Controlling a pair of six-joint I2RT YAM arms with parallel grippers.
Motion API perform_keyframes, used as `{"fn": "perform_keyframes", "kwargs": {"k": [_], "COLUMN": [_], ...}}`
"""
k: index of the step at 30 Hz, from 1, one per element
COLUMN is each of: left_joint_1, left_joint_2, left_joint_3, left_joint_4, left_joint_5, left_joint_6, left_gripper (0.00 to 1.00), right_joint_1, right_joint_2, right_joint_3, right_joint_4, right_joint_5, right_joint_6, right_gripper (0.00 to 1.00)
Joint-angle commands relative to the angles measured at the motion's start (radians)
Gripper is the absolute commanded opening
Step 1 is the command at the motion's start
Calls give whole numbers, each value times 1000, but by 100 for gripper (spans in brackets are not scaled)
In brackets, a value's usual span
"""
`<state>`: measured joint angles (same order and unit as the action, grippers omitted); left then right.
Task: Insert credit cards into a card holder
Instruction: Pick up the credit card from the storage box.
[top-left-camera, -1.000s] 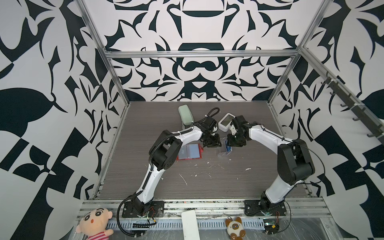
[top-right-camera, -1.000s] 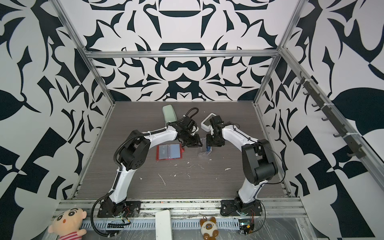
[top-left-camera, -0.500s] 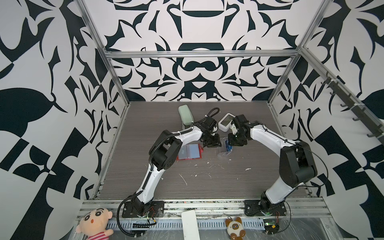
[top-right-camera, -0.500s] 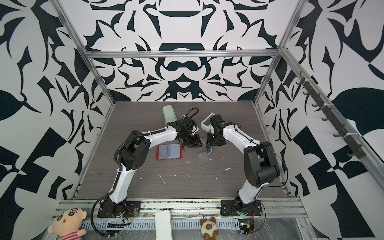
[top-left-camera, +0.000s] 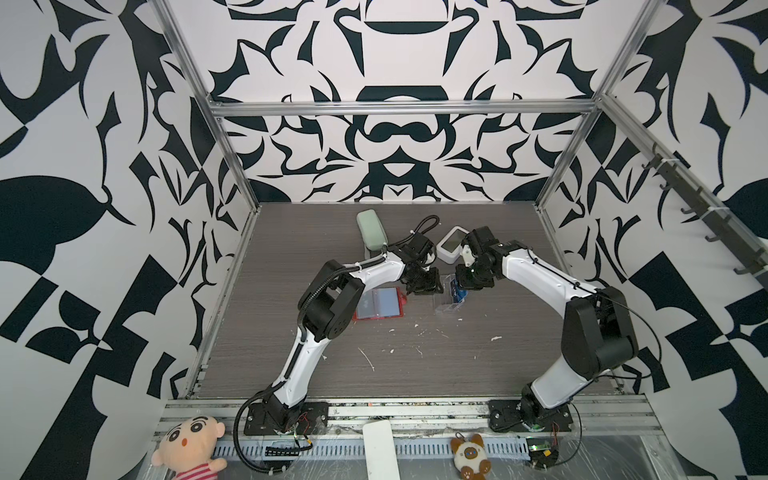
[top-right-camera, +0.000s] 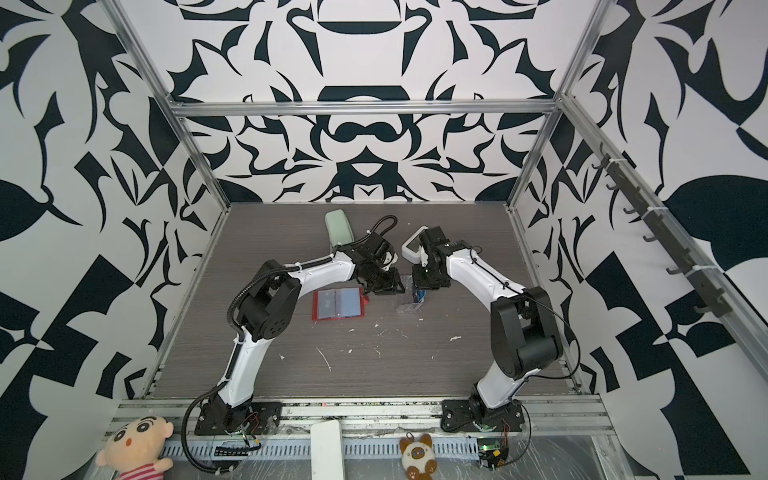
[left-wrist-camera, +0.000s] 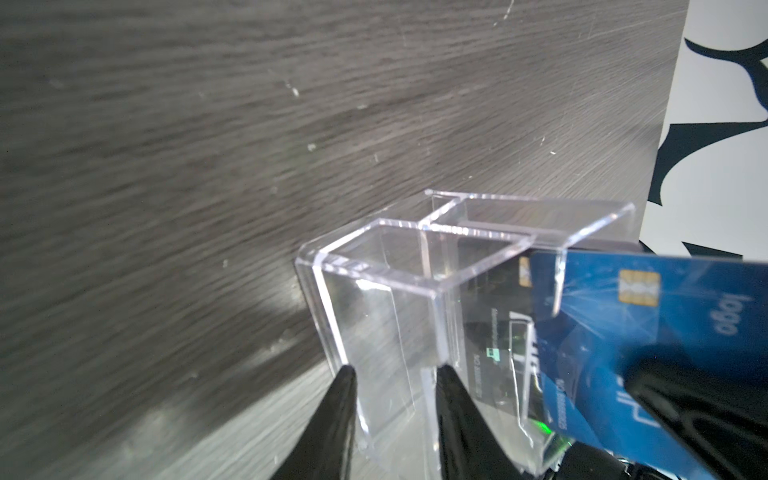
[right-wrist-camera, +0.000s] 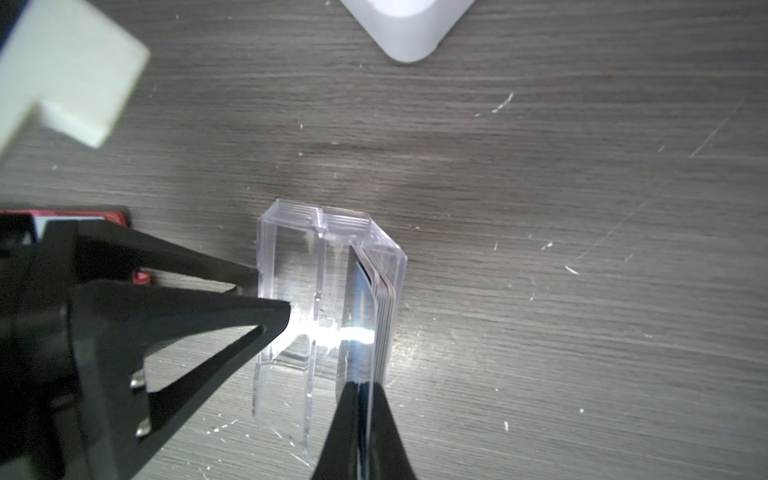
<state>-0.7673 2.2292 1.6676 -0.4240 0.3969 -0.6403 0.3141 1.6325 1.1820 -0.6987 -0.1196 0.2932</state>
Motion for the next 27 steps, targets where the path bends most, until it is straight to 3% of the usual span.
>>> {"fn": "perform_keyframes", "kwargs": {"k": [1,10,18,27], "left_joint_1": [3,3,3,3], "left_joint_2": [8,-10,-80,-287], "left_joint_3": [-27,-24,-46,-227], "left_joint_4": [-58,-51,-2,134], "left_joint_5": [-47,-34,-16,-66], "left_joint_6": [-2,6,43,88], "left_gripper": [36,37,46,56], "right_joint_1": [-10,-10,-11,-5], "right_joint_2": [-59,-95,-189,-232], "right_joint_3": [22,9,-32,-63], "right_joint_4": [-50,-37,48,143], "right_joint_5": [60,26,-66,-200], "right_joint_6": [-3,1,24,40], "right_gripper": [3,0,0,0]}}
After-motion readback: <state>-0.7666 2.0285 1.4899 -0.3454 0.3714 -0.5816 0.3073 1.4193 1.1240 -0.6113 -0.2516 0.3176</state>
